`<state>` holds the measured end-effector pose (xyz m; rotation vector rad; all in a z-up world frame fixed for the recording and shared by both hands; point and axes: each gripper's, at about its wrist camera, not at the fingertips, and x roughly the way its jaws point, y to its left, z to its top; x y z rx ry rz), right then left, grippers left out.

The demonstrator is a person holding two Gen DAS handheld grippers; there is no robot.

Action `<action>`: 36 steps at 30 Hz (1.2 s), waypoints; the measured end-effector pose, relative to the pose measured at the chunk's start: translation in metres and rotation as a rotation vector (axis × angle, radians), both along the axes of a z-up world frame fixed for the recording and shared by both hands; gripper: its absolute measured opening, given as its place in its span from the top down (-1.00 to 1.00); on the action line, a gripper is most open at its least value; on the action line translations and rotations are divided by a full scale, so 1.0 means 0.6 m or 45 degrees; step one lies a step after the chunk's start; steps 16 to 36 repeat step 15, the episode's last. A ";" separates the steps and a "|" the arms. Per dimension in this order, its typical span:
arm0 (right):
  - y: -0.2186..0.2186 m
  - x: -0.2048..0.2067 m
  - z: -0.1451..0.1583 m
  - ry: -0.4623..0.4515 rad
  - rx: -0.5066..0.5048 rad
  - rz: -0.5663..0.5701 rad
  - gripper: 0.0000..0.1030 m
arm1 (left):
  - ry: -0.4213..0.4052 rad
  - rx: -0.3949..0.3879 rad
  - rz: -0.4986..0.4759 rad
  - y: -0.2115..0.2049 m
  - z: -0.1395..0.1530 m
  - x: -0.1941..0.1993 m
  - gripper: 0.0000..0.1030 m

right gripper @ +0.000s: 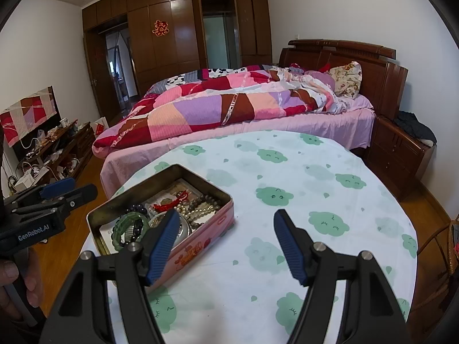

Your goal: Organize jewelry

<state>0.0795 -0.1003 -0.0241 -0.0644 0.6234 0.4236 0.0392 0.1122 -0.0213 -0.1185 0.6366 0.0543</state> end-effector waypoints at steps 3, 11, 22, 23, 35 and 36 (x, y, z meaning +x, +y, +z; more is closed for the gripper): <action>-0.001 -0.002 0.000 -0.001 -0.001 0.000 -0.38 | 0.005 0.010 0.008 -0.001 0.000 0.001 -0.32; -0.002 -0.002 -0.004 0.006 0.000 -0.006 -0.39 | 0.003 0.046 0.043 -0.003 -0.006 0.003 -0.61; -0.006 0.002 -0.010 0.010 -0.008 -0.021 -0.42 | 0.007 0.052 0.039 -0.006 -0.006 0.004 -0.61; -0.006 0.002 -0.010 0.010 -0.008 -0.021 -0.42 | 0.007 0.052 0.039 -0.006 -0.006 0.004 -0.61; -0.006 0.002 -0.010 0.010 -0.008 -0.021 -0.42 | 0.007 0.052 0.039 -0.006 -0.006 0.004 -0.61; -0.006 0.002 -0.010 0.010 -0.008 -0.021 -0.42 | 0.007 0.052 0.039 -0.006 -0.006 0.004 -0.61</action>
